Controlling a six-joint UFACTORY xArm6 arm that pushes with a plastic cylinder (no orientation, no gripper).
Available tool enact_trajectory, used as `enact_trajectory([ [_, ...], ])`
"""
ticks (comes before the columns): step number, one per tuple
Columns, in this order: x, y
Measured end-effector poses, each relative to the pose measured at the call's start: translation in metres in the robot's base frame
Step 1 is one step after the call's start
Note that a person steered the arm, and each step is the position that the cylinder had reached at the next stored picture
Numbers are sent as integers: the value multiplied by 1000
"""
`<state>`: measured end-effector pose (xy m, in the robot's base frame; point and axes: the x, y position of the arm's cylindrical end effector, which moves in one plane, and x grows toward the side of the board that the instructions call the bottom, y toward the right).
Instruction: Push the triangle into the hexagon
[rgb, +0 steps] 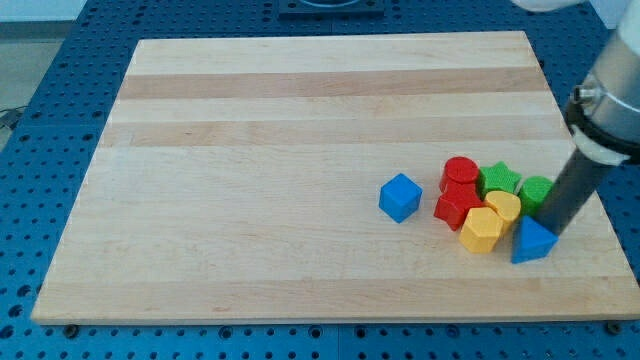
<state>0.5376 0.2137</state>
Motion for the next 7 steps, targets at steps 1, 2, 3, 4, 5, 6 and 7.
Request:
enact_trajectory([
  [1, 2, -4],
  [2, -11, 31],
  [3, -16, 56],
  [4, 17, 55],
  [5, 39, 26],
  [6, 18, -7],
  [7, 16, -23],
])
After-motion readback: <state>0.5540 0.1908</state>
